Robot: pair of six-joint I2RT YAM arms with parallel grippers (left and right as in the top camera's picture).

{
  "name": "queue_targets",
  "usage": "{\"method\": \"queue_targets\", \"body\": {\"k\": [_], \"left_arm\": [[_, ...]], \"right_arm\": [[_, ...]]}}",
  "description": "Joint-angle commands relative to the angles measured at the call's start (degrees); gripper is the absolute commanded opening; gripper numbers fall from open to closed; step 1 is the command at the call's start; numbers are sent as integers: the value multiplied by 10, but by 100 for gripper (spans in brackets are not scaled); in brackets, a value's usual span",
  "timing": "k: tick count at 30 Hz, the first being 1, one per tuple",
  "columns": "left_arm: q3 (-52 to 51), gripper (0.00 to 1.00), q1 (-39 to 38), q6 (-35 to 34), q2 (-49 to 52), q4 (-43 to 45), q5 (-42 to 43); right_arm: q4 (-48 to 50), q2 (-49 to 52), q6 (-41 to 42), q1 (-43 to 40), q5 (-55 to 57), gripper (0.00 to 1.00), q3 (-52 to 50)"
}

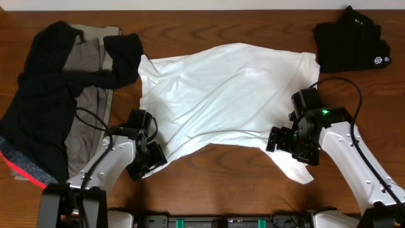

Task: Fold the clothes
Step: 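Grasp the T-shirt's bottom hem corners with both grippers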

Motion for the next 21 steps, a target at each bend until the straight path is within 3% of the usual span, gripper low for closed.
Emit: {"method": "queue_targets", "body": {"k": [1, 6, 15, 21], "left_arm": [[-20, 50, -2, 4, 13, 23, 3], [-20, 8, -2, 4, 13, 36, 3], [6, 6, -2, 19, 12, 56, 3], [5, 5, -2, 19, 12, 90, 2]], "right_arm": [[2, -8, 7, 6, -3, 96, -2], [-4, -8, 8, 6, -3, 95, -2], [-88, -23, 72, 6, 29, 92, -3], [-75, -33, 110, 6, 56, 92, -40]]}}
